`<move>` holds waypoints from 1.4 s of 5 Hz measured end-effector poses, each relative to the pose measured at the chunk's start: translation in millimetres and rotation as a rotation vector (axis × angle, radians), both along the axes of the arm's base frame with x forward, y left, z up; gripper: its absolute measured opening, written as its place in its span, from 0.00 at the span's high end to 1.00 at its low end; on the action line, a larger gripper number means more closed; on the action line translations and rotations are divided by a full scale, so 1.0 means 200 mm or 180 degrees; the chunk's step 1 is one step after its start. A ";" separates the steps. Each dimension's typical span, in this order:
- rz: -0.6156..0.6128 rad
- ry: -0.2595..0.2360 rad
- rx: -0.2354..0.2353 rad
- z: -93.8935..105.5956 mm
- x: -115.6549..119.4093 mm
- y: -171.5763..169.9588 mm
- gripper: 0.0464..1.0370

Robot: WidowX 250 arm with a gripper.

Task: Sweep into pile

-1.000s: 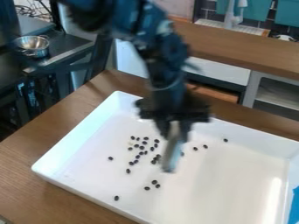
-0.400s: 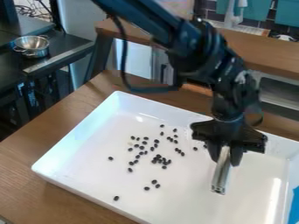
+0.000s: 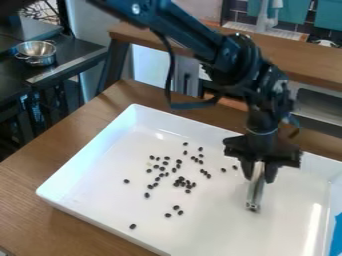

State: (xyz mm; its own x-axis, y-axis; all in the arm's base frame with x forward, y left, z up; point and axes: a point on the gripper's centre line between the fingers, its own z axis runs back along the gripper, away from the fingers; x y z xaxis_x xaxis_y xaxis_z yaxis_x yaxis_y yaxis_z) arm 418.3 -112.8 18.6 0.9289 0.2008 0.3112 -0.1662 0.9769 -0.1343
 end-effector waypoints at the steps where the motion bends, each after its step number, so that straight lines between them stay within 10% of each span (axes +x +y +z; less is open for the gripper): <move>1: -0.0011 0.0115 -0.0069 -0.03 0.04 0.00 0.69; 7: 0.0360 0.0328 -0.0234 -0.06 -0.16 0.33 0.69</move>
State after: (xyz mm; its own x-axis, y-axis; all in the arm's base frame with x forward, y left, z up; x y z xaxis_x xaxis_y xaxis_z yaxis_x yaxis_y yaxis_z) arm 385.7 -46.9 6.8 0.9253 0.3246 0.1962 -0.2911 0.9394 -0.1813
